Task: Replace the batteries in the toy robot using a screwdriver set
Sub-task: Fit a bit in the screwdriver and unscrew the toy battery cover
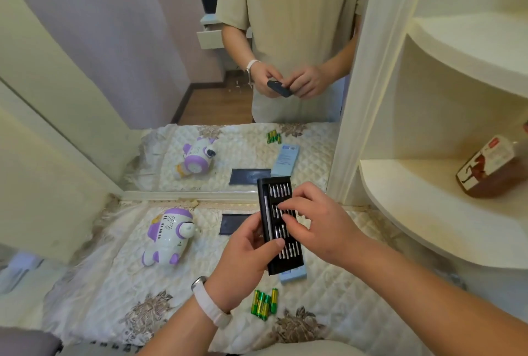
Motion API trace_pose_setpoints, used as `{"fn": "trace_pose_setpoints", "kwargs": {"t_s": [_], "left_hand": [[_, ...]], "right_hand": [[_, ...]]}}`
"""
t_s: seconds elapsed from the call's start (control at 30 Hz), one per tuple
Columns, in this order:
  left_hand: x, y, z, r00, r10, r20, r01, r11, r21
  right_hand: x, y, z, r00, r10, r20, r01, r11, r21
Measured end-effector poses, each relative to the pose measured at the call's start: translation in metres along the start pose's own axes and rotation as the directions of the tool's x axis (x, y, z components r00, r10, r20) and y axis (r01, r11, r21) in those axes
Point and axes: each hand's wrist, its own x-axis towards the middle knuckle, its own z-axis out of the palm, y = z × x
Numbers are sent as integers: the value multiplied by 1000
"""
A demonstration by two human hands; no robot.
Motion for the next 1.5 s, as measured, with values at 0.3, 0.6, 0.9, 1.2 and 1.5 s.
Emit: {"fn": "trace_pose_setpoints", "kwargs": {"t_s": [0.3, 0.6, 0.9, 1.2, 1.5], "left_hand": [[15, 14, -12, 1000, -1, 18, 0, 999, 45], [23, 13, -19, 1000, -28, 5, 28, 994, 105], [36, 12, -11, 996, -77, 39, 72, 992, 105], [43, 10, -3, 992, -108, 60, 99, 986, 131], [41, 12, 1, 983, -166, 72, 153, 975, 159]], "right_hand": [[30, 7, -8, 997, -35, 65, 35, 999, 9], [38, 10, -5, 984, -149, 102, 154, 987, -47], [42, 27, -17, 964, -188, 190, 208, 974, -87], [41, 40, -22, 946, -228, 231, 260, 958, -118], [33, 47, -19, 938, -284, 199, 322, 926, -195]]}}
